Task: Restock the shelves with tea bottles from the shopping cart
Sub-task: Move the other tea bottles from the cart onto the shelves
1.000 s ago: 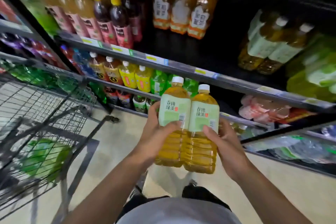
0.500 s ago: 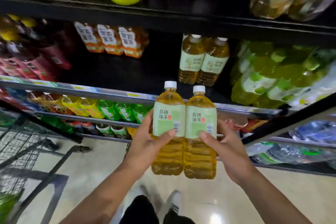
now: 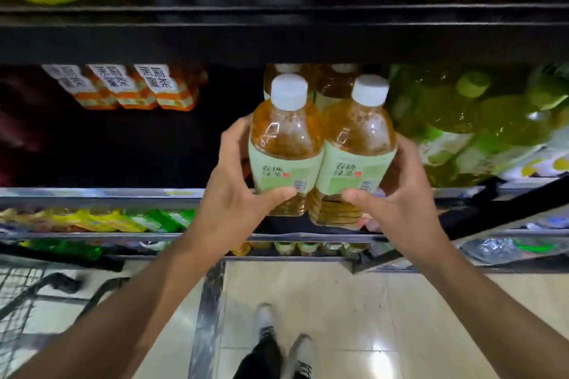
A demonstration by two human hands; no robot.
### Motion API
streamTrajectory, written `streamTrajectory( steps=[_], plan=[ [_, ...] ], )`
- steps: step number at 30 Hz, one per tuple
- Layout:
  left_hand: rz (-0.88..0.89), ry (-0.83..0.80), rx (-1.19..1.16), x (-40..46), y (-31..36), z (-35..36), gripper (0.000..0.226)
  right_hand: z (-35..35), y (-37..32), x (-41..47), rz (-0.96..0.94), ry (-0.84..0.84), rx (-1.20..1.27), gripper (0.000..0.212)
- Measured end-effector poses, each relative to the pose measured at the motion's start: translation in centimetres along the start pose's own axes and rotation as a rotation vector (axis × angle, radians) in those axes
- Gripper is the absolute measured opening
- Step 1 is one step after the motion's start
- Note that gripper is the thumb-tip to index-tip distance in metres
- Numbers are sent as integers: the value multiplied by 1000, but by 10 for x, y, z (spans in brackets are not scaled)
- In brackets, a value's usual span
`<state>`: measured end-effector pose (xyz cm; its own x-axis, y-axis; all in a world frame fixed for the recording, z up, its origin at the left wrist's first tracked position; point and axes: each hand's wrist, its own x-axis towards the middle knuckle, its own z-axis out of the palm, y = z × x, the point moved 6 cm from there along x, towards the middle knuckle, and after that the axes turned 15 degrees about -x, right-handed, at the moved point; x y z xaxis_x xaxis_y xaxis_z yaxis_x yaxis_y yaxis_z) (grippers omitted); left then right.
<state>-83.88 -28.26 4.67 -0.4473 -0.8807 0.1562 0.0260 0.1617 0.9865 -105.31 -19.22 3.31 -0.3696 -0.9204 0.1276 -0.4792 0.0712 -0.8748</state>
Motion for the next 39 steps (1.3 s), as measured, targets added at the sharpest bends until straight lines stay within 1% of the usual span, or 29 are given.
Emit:
streamTrajectory(
  steps=[5, 7, 10, 12, 14, 17, 19, 22, 24, 28, 32, 36, 39],
  plan=[
    [121, -11, 93, 16, 5, 4, 104, -11, -1, 8, -108, 105, -7, 94],
    [170, -5, 97, 17, 4, 4, 100, -11, -2, 10, -134, 133, -28, 93],
    [284, 12, 95, 18, 0, 5, 87, -7, -1, 13, -156, 156, -141, 101],
    [320, -1, 93, 18, -10, 5, 91, -2, 5, 14, -156, 153, -188, 103],
    [258, 21, 88, 19, -21, 1, 94, 3, 15, 16, -130, 130, -193, 100],
    [179, 33, 106, 17, -30, -2, 95, 10, 22, 17, -79, 85, -183, 90],
    [110, 28, 136, 17, -35, -3, 102, 13, 25, 19, -58, 77, -203, 90],
    [-12, 23, 136, 17, -47, -3, 102, 17, 30, 21, -11, 52, -215, 87],
    [-56, 15, 145, 21, -48, -2, 105, 17, 33, 24, 21, 34, -231, 86],
    [-71, 8, 162, 34, -44, 4, 104, 19, 32, 33, 53, 10, -265, 82],
    [-47, 67, 144, 29, -50, 9, 103, 25, 31, 29, 78, 43, -306, 79],
    [-44, 174, 199, 16, -56, 18, 87, 33, 42, 16, 110, 120, -378, 68],
    [-32, 211, 210, 14, -62, 16, 80, 36, 47, 11, 165, 165, -401, 62]
  ],
)
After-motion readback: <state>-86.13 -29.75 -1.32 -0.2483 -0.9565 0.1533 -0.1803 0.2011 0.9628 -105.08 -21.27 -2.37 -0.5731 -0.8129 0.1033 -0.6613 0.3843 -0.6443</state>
